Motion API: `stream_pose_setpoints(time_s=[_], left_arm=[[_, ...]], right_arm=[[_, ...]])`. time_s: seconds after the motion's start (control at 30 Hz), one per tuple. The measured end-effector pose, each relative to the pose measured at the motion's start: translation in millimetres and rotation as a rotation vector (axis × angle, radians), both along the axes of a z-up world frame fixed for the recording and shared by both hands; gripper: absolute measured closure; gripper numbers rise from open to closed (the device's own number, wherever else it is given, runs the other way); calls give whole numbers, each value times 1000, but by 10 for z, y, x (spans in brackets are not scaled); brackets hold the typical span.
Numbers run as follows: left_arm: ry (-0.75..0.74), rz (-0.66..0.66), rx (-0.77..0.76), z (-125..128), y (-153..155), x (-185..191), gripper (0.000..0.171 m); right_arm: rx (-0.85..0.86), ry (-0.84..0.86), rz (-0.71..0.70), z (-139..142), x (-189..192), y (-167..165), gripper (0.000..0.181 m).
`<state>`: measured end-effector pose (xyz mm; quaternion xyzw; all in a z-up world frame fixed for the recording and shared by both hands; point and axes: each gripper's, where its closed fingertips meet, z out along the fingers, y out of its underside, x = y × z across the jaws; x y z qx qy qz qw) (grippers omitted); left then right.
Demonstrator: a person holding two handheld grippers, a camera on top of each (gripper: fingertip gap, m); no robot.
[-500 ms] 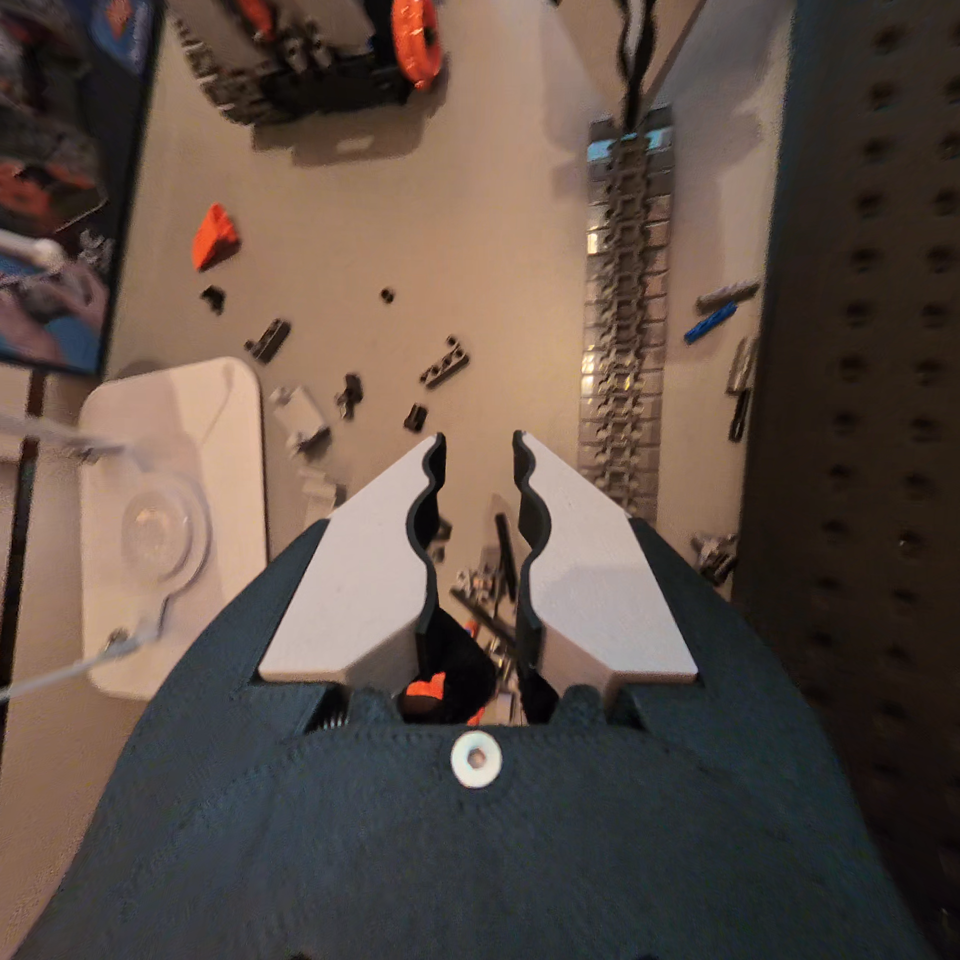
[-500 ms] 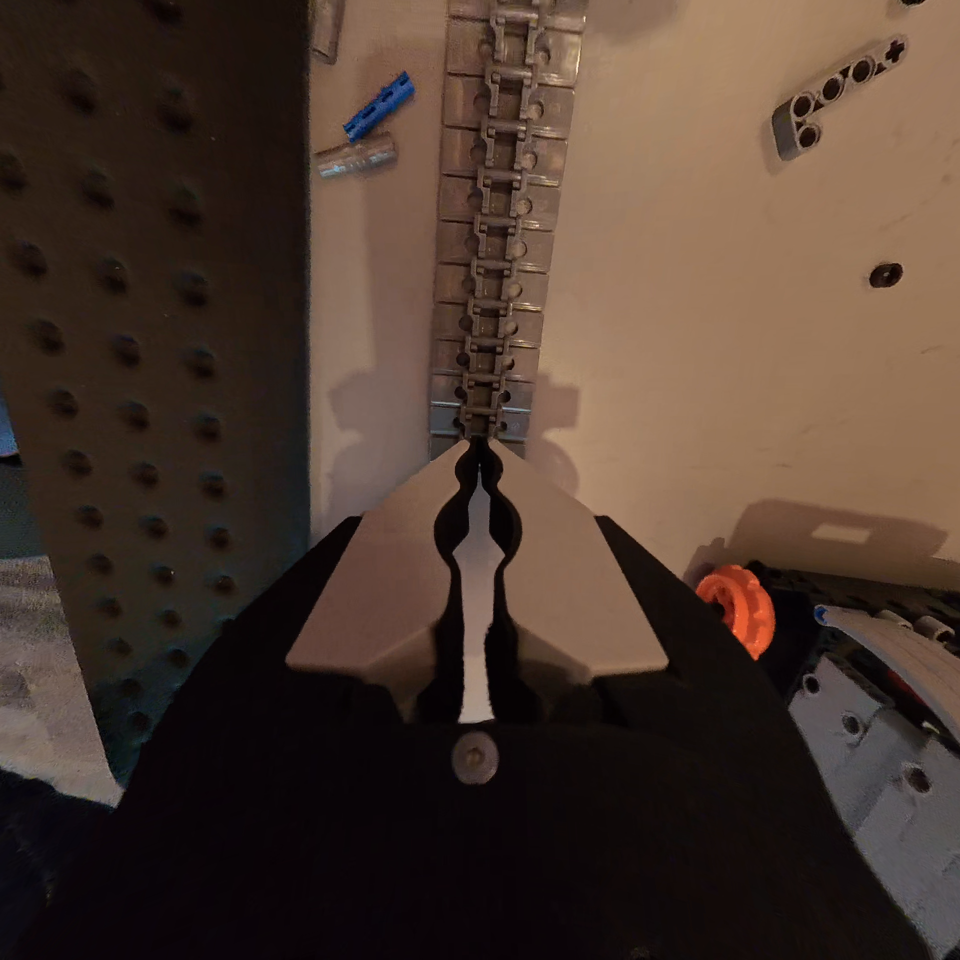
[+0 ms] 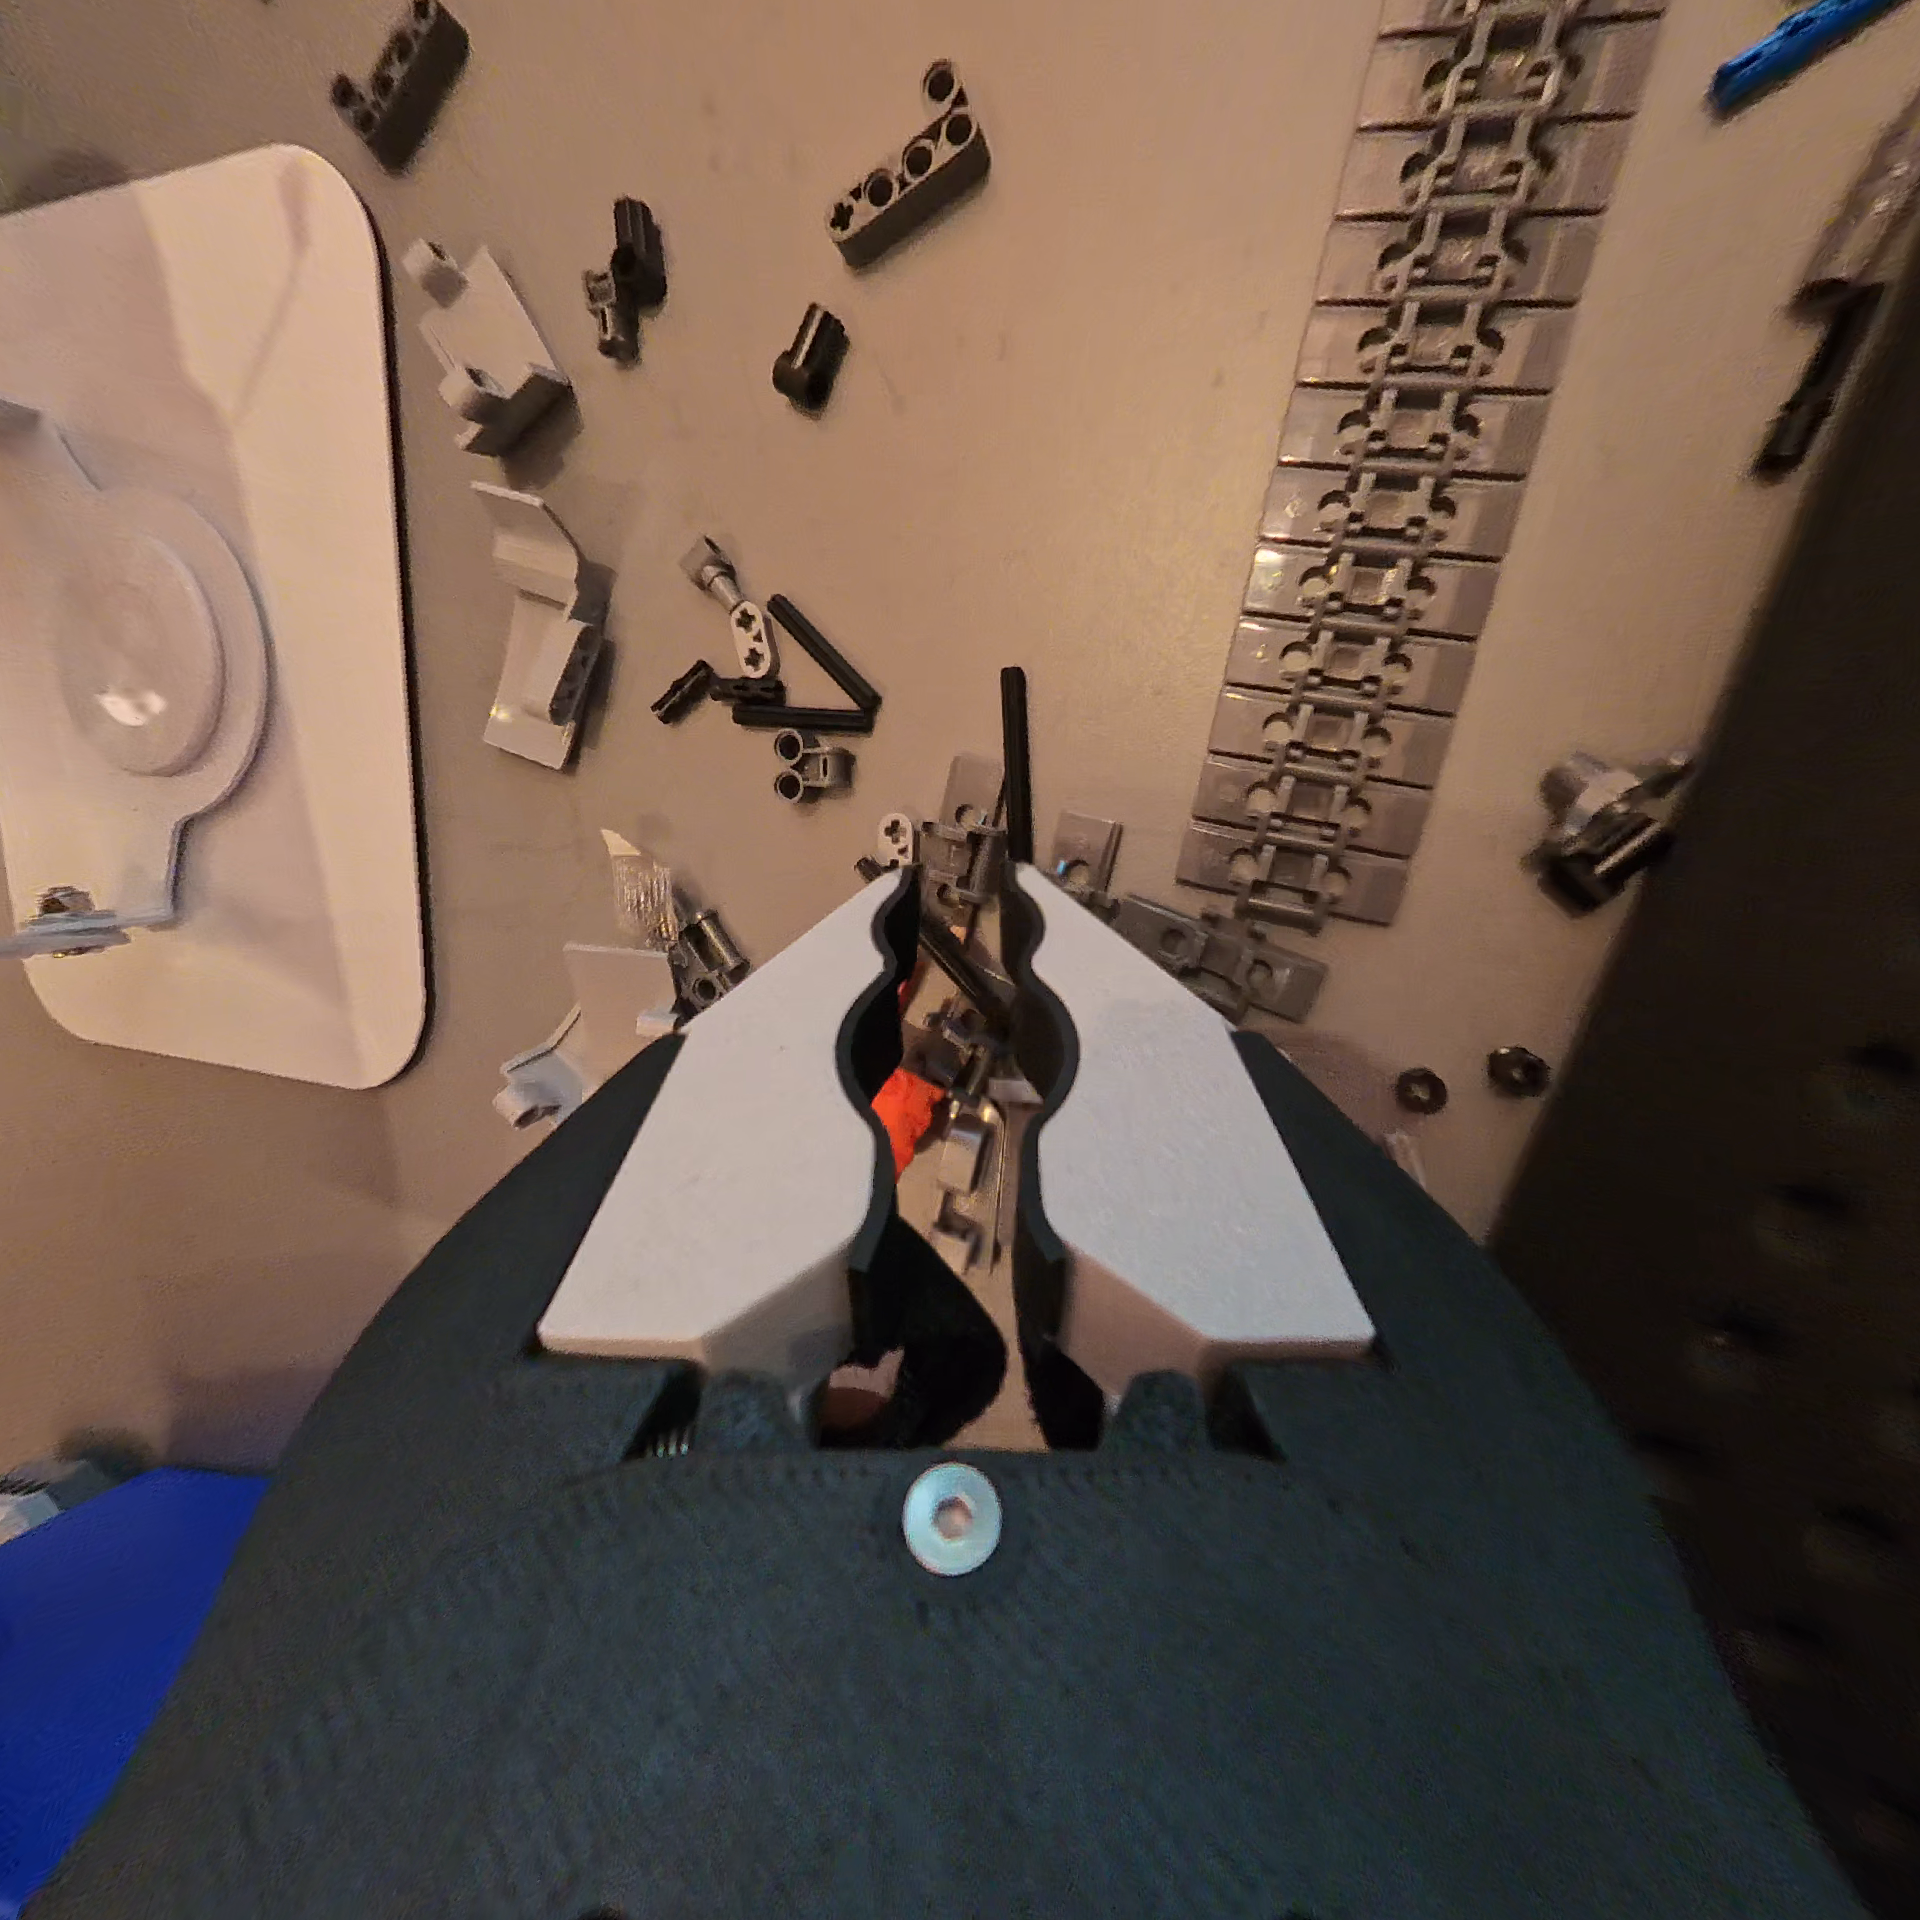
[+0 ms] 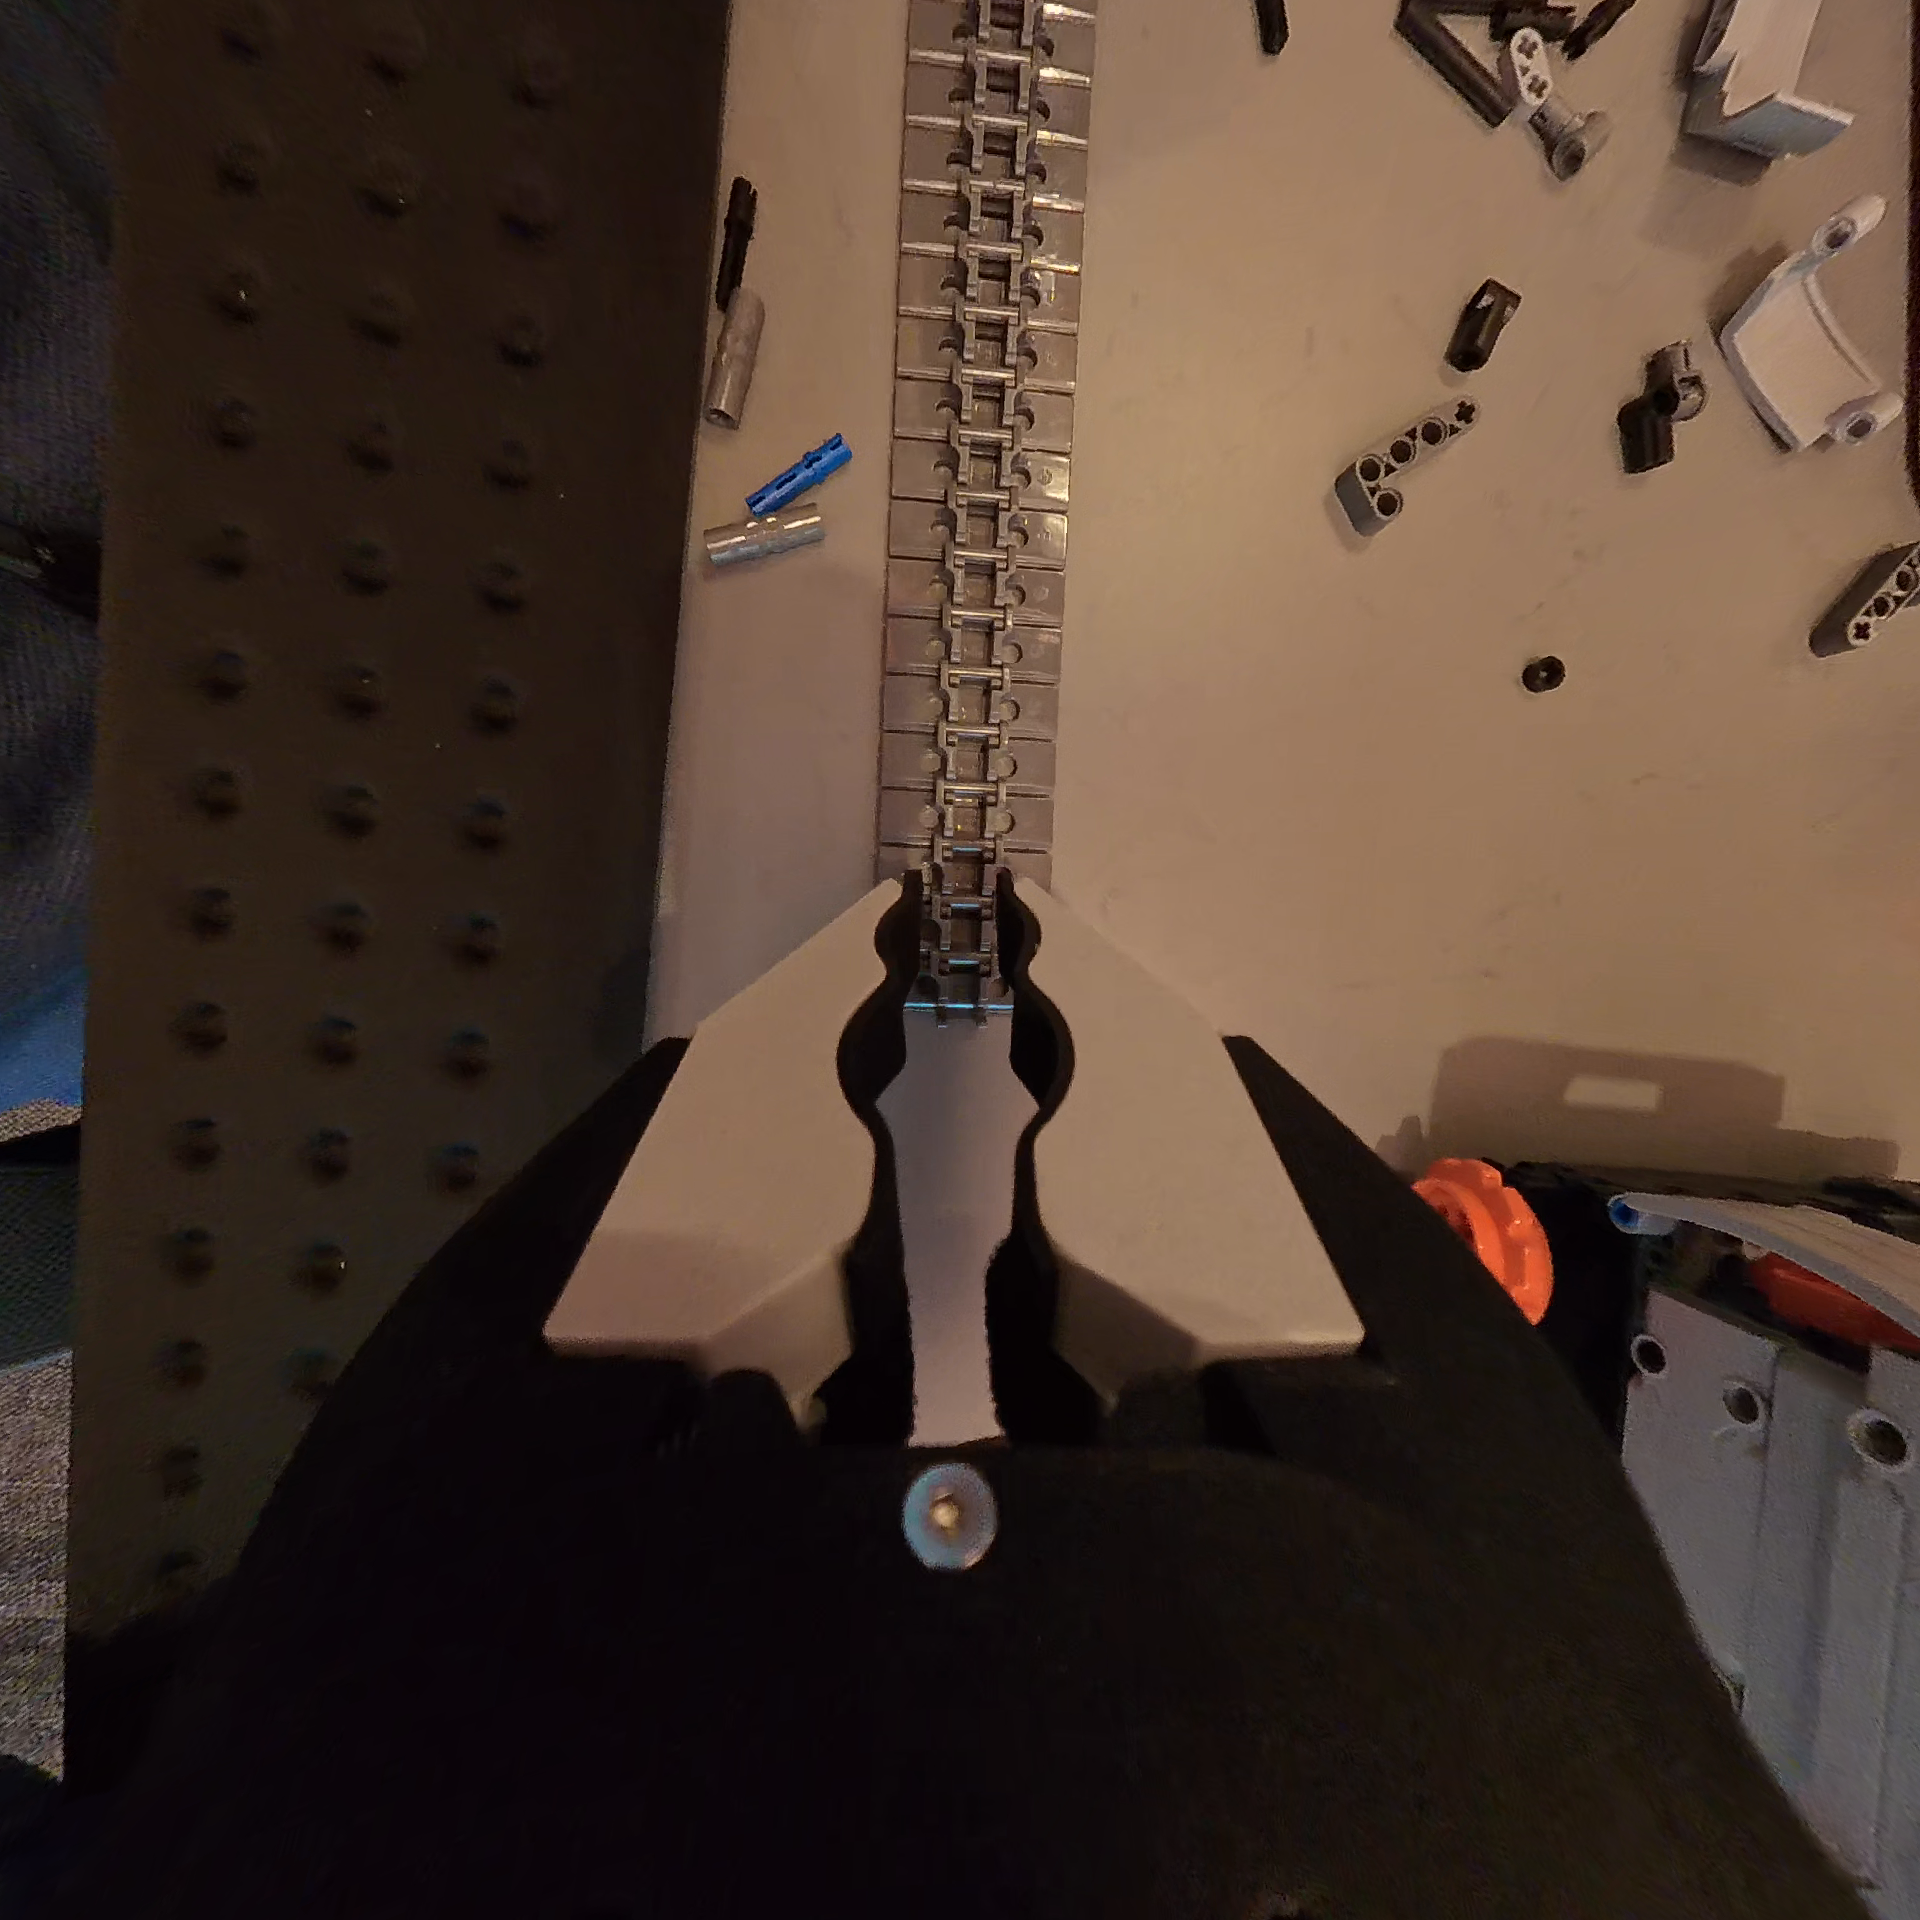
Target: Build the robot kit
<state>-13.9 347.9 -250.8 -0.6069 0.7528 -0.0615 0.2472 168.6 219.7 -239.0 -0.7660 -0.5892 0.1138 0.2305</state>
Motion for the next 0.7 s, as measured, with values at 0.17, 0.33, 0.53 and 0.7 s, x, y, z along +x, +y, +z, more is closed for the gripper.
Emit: stream_pose_setpoints(time_s=[0.17,0.33,0.53,0.7], left_arm=[[-1,-13,-18,-68,-20,82,164],[-6,-39,45,-66,0,120,166],[-61,-77,79,-26,-27,211,171],[-70,-70,93,18,-27,251,171]], right_arm=[[8,30,0,23,-1,-10,171],[17,41,-1,38,5,3,172],[37,71,-14,105,36,11,172],[50,90,-23,155,55,5,172]])
